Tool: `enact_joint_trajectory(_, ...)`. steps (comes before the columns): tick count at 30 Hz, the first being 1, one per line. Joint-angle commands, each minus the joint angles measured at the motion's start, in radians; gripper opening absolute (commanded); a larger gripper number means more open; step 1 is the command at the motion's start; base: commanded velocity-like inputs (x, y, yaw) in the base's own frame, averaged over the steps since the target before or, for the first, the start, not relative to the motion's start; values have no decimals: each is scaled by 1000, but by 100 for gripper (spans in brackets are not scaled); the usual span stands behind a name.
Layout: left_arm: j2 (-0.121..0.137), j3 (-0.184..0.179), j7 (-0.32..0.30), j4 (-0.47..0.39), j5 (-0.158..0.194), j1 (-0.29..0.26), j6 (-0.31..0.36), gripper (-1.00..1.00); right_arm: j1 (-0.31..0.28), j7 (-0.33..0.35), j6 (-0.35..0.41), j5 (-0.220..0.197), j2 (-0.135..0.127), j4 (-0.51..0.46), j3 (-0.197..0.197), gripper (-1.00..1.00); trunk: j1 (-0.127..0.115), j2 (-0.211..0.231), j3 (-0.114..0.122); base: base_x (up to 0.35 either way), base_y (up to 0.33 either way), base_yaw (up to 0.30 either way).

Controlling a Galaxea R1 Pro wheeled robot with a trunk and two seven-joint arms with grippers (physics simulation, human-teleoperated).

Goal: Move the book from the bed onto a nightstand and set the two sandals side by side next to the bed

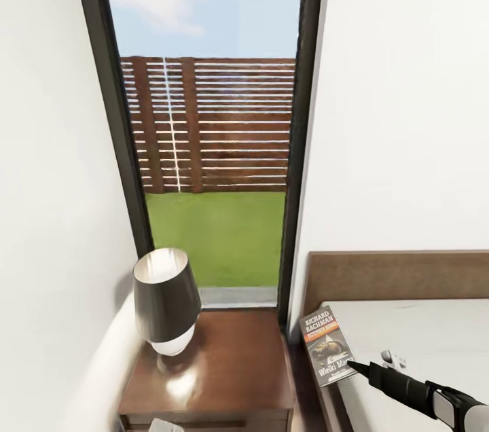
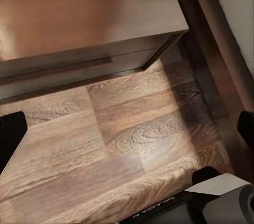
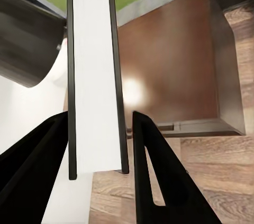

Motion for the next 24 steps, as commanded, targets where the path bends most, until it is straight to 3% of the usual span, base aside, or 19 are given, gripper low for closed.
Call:
enact_joint_trajectory(1,0,8,-2,1,-11,0,-5,100,-1,5,10,-12,0,2,-1,-100,1,-1,0,310,0,0)
enact_joint_trajectory(17,0,8,-2,1,-11,0,-5,100,-1,5,10,-12,0,2,-1,-100,1,-1,0,295,0,0)
enact_joint_trajectory(24,0,8,-2,1,-11,0,-5,100,-1,5,10,-12,0,2,-1,-100,1,-1,0,80,0,0)
